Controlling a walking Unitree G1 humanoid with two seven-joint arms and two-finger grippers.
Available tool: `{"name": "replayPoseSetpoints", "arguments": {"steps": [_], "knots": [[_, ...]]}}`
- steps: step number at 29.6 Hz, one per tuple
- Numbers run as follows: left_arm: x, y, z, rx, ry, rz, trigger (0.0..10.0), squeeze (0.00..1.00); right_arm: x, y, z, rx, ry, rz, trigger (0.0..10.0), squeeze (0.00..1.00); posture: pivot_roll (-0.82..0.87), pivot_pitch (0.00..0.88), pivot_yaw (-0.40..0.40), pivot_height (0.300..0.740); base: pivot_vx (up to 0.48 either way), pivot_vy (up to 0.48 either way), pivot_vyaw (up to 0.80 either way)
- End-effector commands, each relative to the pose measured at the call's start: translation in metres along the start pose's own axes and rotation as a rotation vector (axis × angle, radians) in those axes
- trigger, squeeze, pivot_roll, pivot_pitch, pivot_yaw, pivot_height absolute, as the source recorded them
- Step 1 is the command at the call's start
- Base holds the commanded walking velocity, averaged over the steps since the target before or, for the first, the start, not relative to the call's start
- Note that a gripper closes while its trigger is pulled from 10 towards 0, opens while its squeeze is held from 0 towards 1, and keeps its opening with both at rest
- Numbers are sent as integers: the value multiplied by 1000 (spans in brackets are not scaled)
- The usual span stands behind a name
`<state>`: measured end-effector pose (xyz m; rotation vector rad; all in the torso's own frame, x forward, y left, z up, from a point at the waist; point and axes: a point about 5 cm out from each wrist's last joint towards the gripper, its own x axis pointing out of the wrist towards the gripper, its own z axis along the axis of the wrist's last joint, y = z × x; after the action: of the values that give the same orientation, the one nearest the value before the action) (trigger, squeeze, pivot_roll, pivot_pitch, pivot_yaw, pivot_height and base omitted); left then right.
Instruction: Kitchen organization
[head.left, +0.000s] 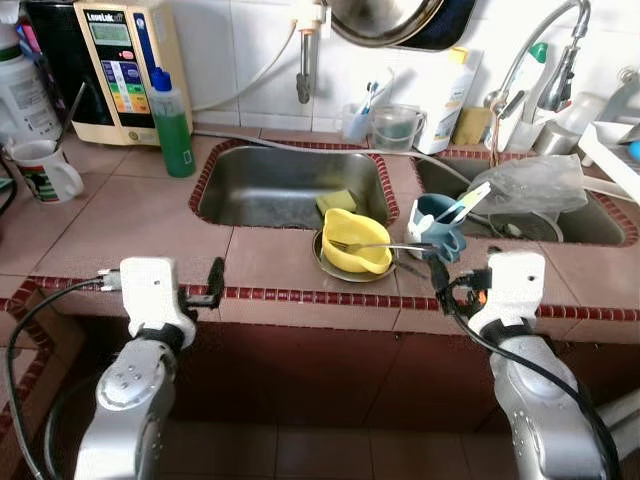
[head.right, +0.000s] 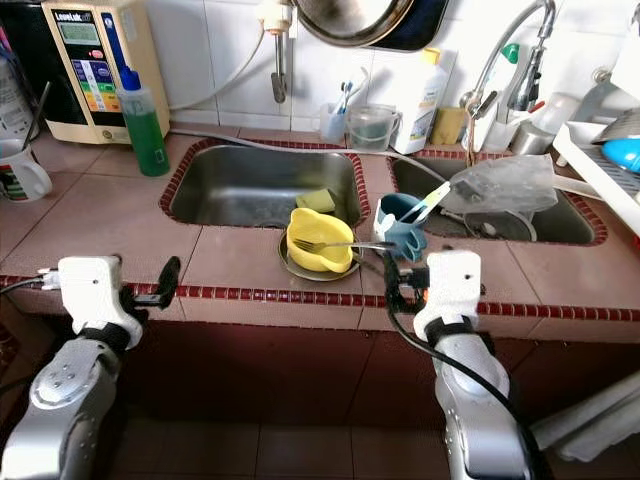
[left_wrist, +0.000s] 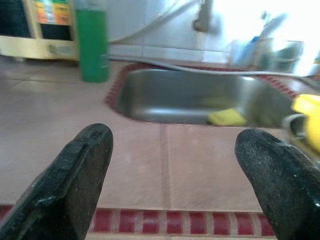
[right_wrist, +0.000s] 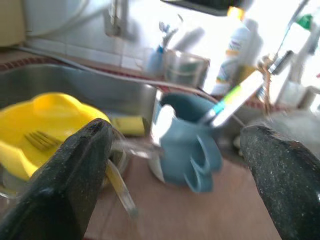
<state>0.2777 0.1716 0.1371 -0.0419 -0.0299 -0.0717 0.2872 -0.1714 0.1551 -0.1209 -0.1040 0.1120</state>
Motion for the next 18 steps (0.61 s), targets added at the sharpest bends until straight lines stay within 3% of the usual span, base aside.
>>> {"name": "replayPoseSetpoints", "arguments": {"steps": [1,6,13,18], "knots": [[3,-4,-2,-8,16,-32,10000,0,1,-2,-2,-14,5,14,10000,0,-3,50,-32,740,0,0,0],[4,-8,-6,29,5,-46,10000,0,6,-1,-1,3,-14,16,10000,0,-4,53,-30,740,0,0,0],[-1,-15,2,-3,-46,-139,10000,0,3,-5,5,21,-63,16,10000,0,-6,64,-24,740,0,0,0],[-1,-18,7,21,-74,-164,10000,0,2,-8,8,32,-95,16,10000,0,-5,68,-17,740,0,0,0]]}}
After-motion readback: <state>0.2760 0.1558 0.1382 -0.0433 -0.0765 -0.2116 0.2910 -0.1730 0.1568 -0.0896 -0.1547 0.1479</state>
